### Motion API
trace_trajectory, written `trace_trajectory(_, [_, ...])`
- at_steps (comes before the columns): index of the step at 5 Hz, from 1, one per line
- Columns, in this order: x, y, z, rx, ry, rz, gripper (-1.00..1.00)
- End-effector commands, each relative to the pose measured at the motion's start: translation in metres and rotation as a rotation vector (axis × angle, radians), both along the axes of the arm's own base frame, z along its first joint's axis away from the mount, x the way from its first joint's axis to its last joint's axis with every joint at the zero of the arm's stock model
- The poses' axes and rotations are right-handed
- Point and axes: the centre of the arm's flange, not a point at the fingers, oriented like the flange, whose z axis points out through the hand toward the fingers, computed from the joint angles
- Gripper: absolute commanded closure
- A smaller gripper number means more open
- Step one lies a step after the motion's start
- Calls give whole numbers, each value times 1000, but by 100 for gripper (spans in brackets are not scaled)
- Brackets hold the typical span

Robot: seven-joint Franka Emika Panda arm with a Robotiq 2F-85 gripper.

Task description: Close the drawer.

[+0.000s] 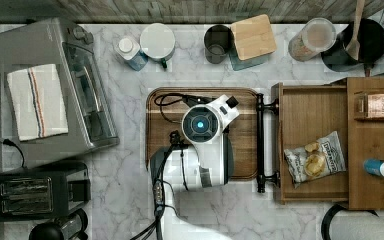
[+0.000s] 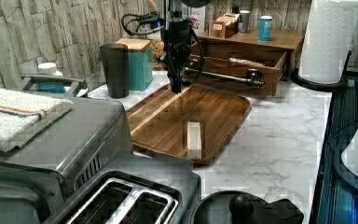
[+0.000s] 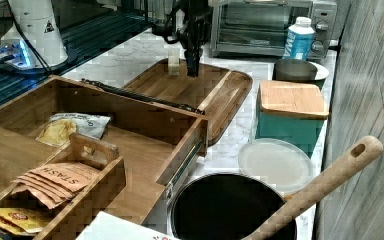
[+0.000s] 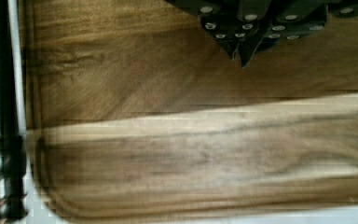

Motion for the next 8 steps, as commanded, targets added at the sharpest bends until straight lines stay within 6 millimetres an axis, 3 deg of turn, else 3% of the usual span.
trace_trajectory(1, [2,-45,-13,-74,32,241,100])
trace_trajectory(4, [4,-163,-10,-36,34,263,100])
trace_trajectory(7, [5,-301,22,-9,16,231,100])
trace_trajectory(8, [4,-355,34,-17,-20,223,100])
